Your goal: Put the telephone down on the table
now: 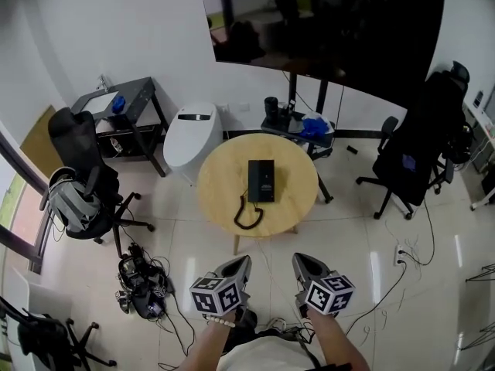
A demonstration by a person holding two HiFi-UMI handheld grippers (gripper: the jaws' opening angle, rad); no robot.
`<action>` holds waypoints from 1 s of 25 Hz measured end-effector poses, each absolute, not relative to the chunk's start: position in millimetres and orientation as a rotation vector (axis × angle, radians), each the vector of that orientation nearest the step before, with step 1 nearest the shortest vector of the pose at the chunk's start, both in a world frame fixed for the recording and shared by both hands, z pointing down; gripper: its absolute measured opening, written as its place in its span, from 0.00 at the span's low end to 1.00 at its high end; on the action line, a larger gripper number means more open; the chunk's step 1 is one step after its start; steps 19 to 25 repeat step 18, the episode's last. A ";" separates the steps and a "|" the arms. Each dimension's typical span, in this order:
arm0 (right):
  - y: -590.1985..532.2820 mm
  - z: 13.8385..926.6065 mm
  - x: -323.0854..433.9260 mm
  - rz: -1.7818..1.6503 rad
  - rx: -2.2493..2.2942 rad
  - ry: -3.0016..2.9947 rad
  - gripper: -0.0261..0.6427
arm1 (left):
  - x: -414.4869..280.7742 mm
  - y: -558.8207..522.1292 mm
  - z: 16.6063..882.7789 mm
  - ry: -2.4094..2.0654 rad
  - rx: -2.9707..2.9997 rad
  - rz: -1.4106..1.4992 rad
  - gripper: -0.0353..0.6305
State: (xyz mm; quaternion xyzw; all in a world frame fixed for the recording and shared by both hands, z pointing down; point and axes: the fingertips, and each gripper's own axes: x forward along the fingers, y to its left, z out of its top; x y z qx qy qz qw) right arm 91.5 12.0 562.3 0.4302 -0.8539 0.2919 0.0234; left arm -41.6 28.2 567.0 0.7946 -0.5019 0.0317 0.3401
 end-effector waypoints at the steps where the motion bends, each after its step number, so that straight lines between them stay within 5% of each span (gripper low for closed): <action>1: 13.0 557.5 89.1 0.881 1.324 -2.650 0.05 | -43.2 28.0 565.4 -1.309 2.065 0.072 0.05; 25: 5.2 539.6 59.7 0.815 1.433 -2.625 0.05 | -70.3 0.0 553.6 -1.248 2.076 -0.011 0.05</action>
